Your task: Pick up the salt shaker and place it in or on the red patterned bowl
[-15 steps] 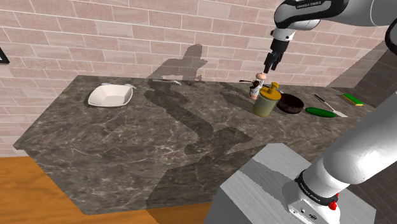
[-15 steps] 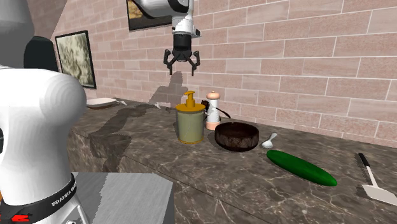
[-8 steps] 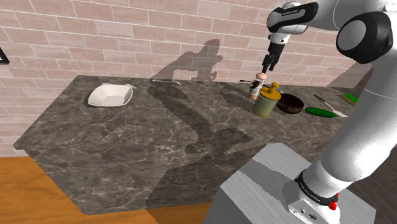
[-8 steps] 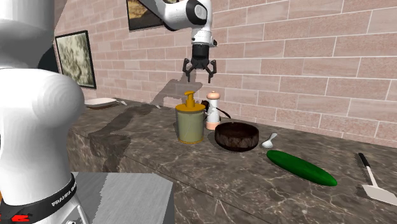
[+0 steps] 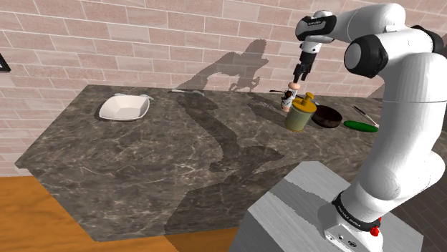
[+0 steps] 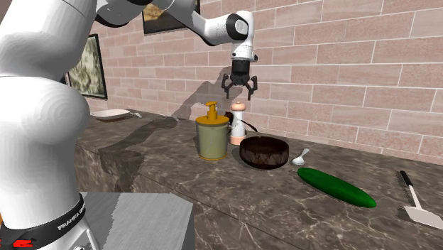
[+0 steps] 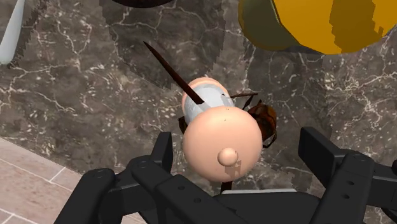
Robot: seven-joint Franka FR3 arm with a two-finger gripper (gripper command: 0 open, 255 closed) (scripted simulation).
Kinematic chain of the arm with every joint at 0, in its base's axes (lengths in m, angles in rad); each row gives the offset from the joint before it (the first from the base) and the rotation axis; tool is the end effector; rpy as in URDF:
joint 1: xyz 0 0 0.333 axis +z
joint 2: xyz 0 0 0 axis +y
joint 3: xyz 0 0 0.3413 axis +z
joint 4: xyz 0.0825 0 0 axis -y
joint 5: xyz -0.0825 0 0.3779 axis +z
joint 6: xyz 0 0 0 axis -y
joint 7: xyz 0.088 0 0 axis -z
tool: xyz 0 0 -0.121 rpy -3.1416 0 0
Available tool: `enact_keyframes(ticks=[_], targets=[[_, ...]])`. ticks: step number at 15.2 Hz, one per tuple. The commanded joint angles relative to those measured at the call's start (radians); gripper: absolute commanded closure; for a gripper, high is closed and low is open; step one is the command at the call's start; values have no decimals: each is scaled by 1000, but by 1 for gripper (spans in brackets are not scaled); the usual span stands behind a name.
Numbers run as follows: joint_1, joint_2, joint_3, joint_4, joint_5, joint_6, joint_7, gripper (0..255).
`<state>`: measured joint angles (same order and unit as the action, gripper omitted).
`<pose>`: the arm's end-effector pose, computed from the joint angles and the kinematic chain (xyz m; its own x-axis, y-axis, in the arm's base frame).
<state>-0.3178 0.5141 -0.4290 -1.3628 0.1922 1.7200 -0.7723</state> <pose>0.5569 -0.4087 0.4438 0.9952 0.0269 -0.0940 0.0210 -0.9978 -0.0630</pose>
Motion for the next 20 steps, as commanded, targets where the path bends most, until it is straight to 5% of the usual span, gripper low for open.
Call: enact_keyframes(ticks=[1, 13, 14, 20], targets=[[-3, 12, 2, -11, 5, 22, -4, 0], [4, 13, 4, -72, 8, 83, -8, 0], [4, 13, 4, -72, 8, 83, -8, 255], [4, 13, 4, -72, 8, 83, -8, 255]])
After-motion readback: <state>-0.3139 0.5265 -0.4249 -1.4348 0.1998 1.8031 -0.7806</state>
